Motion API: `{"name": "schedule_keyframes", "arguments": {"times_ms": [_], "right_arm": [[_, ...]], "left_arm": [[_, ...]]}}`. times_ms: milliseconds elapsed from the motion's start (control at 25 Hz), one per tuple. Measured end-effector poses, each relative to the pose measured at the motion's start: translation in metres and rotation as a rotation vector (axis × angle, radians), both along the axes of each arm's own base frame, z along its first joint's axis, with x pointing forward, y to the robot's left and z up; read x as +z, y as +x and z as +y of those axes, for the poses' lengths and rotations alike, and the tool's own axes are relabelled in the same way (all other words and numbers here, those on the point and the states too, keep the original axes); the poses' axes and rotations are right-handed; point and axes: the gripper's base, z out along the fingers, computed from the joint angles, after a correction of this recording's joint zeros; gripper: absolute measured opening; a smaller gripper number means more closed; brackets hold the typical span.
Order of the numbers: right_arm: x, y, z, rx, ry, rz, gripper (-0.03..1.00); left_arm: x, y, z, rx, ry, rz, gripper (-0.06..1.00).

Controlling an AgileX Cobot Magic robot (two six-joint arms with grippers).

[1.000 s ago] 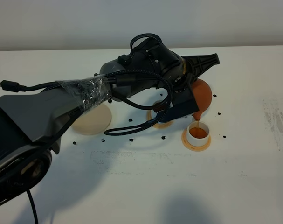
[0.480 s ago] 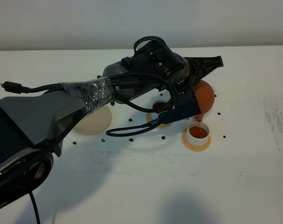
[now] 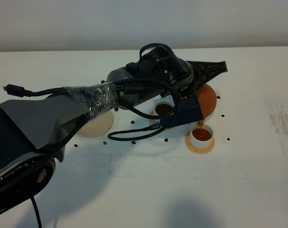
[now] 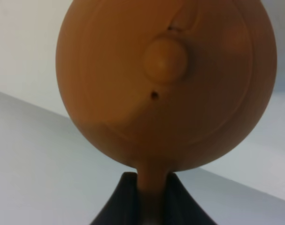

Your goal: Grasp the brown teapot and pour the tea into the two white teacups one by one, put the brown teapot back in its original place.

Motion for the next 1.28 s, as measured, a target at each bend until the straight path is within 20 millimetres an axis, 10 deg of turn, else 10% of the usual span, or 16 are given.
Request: {"name": "schedule_keyframes", "arguments": {"times_ms": [1280], "right_arm": [[0.0000,0.0000,0.0000,0.003,-0.005,0.001,0.40]], "left_arm": [[0.0010,-0.0001,-0.0011,-0.032,-0.015,-0.040,0.09]]}}
